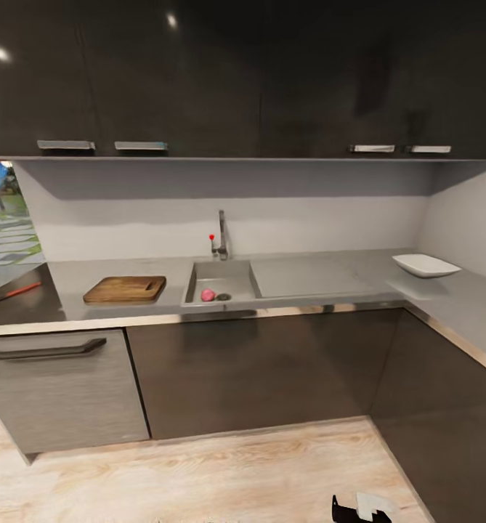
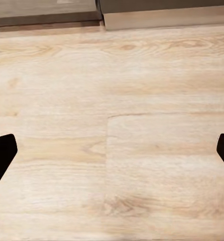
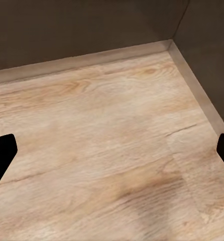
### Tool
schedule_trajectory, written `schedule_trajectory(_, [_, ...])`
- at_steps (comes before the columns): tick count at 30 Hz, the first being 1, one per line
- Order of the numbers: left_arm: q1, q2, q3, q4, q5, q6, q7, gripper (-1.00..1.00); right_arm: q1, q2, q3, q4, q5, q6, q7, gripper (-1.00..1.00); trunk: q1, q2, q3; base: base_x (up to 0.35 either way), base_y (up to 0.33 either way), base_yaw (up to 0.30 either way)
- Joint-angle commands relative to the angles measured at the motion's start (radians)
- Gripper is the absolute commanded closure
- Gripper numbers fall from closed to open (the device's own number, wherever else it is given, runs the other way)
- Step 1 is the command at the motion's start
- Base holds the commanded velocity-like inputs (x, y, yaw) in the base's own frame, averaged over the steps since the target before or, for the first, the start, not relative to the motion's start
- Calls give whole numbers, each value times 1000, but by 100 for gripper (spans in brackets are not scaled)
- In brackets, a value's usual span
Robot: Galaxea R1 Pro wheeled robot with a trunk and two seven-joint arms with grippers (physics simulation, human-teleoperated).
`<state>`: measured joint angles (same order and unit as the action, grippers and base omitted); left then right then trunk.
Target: In the kitchen, take the Vidalia onion out of the sink, dice it on the chopping board with the paring knife, put the diced onion into the bowl on the countertop, then place both the paring knife and the chopping board into the sink.
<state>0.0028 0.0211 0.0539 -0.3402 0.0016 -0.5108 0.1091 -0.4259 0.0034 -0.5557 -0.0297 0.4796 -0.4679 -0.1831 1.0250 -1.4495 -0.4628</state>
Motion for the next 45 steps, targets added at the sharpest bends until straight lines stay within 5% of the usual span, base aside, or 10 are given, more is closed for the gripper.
schedule_trajectory(1, [0,0,1,-1,0,-2,1,-100,-1,3,-6,1,11,-1,-6,-100,0,0,-2,0,-319,231])
schedule_trajectory(12, [0,-1,1,2,0,1,1,-100,-1,7,-6,1,11,-1,-6,-100,0,0,-10,0,-83,208])
schedule_trajectory(17, [0,-44,3,-74,-5,35,5,-100,0,6,-6,1,13,-1,-6,-100,0,0,-11,0,-2,16])
schedule_trajectory(22, [-1,-75,3,-261,-6,293,5,-100,-1,6,-6,1,13,-1,-6,-100,0,0,-11,0,0,3])
schedule_trajectory(25, [-1,-90,-2,-528,-5,651,2,-100,-1,6,-6,1,13,-1,-6,-100,0,0,-11,0,0,0])
schedule_trajectory(29, [-1,-95,-43,-780,-5,915,2,-100,-1,6,-6,1,13,-1,-6,-100,0,0,-11,0,0,0])
schedule_trajectory(37, [-18,-130,-109,-1079,-5,1320,3,-100,-1,5,-6,1,13,0,-6,-100,0,0,-11,0,0,0])
schedule_trajectory(41, [-53,-154,-157,-1174,-6,1451,3,-100,-1,4,-6,0,13,0,-6,-100,0,0,-11,0,0,0])
schedule_trajectory(45, [-106,-164,-225,-1199,-6,1490,5,-100,-1,3,-6,-1,13,0,-6,-100,0,0,-11,0,0,0])
